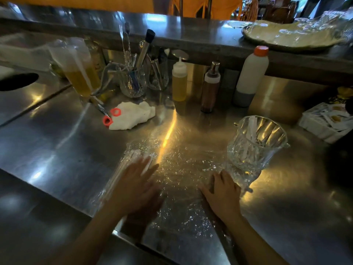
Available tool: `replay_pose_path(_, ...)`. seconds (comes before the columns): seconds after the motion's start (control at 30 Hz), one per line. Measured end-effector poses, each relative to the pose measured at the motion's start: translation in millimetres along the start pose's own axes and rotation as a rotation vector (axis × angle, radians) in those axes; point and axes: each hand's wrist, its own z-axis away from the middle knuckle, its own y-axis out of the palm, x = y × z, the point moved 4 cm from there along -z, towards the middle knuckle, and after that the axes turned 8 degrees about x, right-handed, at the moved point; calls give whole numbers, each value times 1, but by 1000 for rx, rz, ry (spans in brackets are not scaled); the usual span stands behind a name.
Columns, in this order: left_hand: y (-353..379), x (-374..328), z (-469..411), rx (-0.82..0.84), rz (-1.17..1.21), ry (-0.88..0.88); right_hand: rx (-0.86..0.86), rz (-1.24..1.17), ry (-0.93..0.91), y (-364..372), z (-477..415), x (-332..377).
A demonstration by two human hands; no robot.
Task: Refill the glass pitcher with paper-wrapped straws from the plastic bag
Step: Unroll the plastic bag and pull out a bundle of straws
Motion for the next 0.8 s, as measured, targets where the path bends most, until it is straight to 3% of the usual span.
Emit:
replay_pose_path(0.13, 19, -38, -7, 75, 149, 7, 43, 17, 154, -3, -1, -2)
replay_pose_path(0.23, 34, -50, -11, 120, 131, -34, 43, 47, 270, -11, -4, 4)
replay_pose_path(0.37, 41, -60, -7, 49, 92, -54, 118, -50, 303, -17, -12, 16)
replay_pose_path(0.5, 38, -60, -4, -8, 134, -49, 141, -5, 175, -19, -16, 24)
replay_pose_path(0.6, 39, -58, -6, 25, 168, -48, 136, -110, 52, -23, -15, 25)
replay_pose_path(0.8, -21, -44, -25, -182, 448, -77, 159, -310, -281, -65, -18, 40)
